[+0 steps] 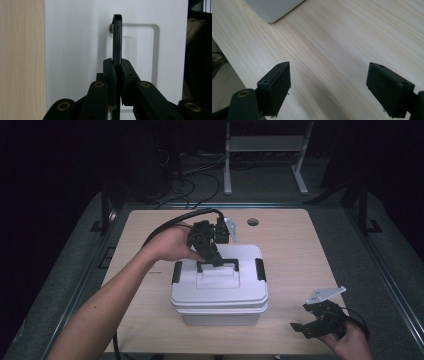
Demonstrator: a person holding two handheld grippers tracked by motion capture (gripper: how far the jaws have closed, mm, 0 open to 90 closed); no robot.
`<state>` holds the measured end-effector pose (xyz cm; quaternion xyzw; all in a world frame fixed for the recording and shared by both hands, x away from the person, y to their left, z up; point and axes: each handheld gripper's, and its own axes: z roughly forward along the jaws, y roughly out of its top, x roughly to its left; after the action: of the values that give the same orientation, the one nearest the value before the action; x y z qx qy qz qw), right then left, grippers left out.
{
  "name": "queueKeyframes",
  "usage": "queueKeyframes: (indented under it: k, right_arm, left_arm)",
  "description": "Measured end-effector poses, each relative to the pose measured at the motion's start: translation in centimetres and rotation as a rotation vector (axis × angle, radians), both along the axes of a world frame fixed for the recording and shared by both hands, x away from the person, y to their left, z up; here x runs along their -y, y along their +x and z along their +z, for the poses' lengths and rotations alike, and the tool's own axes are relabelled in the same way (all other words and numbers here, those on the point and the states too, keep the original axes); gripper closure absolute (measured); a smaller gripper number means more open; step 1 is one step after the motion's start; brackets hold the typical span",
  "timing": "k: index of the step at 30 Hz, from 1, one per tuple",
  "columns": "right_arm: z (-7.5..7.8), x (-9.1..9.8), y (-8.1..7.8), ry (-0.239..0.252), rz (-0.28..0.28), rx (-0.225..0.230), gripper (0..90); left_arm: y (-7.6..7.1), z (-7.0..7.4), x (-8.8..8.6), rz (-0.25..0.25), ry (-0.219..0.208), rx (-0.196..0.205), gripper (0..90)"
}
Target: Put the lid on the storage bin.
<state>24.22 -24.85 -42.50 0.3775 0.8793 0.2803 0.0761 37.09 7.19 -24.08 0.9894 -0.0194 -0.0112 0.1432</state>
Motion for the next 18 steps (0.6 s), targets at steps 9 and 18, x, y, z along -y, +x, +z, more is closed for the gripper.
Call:
queueKeyframes:
  k: [9,18]
  right_arm:
    - [0.2,0.0,-0.1,0.000,0.003,0.007,19.1]
    - [0.1,-0.2,0.0,-0.002,0.010,0.004,19.3]
  left_arm:
    - [-0.2,-0.8,0.7,-0.010,0.025,-0.004,84.8]
    - [-0.1,-1.8,0.8,-0.004,0.029,-0.023,84.5]
